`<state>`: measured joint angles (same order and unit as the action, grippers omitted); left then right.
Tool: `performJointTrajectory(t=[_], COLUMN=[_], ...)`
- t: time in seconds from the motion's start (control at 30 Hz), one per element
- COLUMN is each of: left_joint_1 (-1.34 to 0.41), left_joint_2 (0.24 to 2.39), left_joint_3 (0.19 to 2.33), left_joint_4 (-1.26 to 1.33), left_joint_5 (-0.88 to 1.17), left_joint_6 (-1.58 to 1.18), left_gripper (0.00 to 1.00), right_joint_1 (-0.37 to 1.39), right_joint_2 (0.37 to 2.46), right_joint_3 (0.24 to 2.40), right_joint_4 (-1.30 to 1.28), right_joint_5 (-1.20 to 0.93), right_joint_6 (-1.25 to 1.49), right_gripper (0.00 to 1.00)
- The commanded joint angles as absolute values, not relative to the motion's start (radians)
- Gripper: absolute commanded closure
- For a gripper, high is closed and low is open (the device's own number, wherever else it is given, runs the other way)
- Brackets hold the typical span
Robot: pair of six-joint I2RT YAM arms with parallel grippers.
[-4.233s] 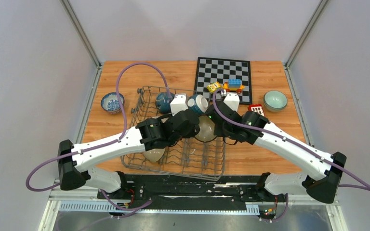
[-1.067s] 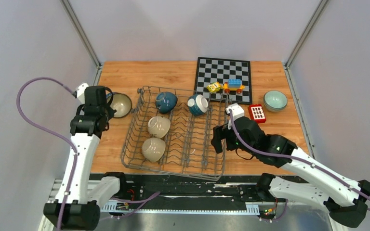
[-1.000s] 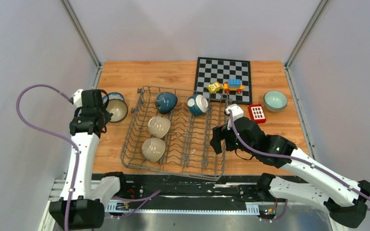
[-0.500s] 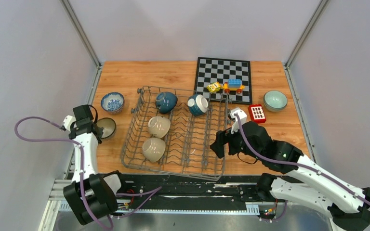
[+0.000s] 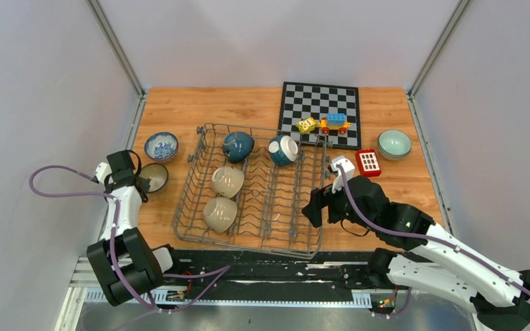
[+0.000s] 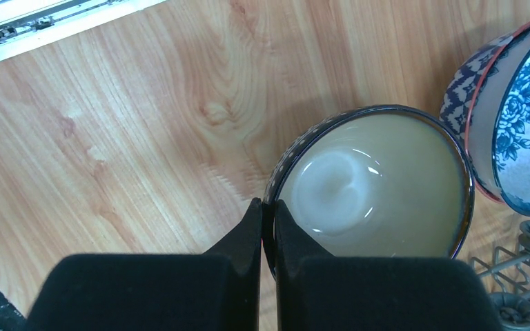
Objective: Unload the bowls from the dish rack
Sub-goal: Place the bowl at the center of the board.
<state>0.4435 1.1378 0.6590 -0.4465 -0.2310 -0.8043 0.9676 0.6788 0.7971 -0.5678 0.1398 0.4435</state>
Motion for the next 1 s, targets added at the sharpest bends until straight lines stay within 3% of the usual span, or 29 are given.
performJointTrajectory(t=[0.0,0.3,0.53,0.73,0.97], left_joint_1=[0.454,0.454,0.454,0.454,0.454], left_joint_2=[1.146,1.152,1.172,1.165,1.14], left_joint_3=[0.642,0.624,0.605,0.603,0.623], left_joint_4=[-0.34,-0.331,-0.328,-0.334,-0.365], left_joint_5=[-0.234,-0.243,-0.233,-0.24,-0.25], left_joint_6=[-0.799,-0.783,-0.763,-0.752,-0.729], left_gripper=[1.0,1.0,0.92,0.83,0.6], right_joint_1=[0.968,0.968,0.968,0.969,0.968], right_joint_2=[0.689,0.702,0.696,0.68,0.676], right_joint_3=[0.78,0.774,0.779,0.77,0.777], right_joint_4=[-0.558,-0.549,-0.548,-0.551,-0.554], right_joint_5=[0.159,0.181,0.191,0.201,0.209], right_joint_6=[0.428,0.419,0.411,0.414,0.412], right_gripper=[0.11,0.11,0.11,0.11,0.11])
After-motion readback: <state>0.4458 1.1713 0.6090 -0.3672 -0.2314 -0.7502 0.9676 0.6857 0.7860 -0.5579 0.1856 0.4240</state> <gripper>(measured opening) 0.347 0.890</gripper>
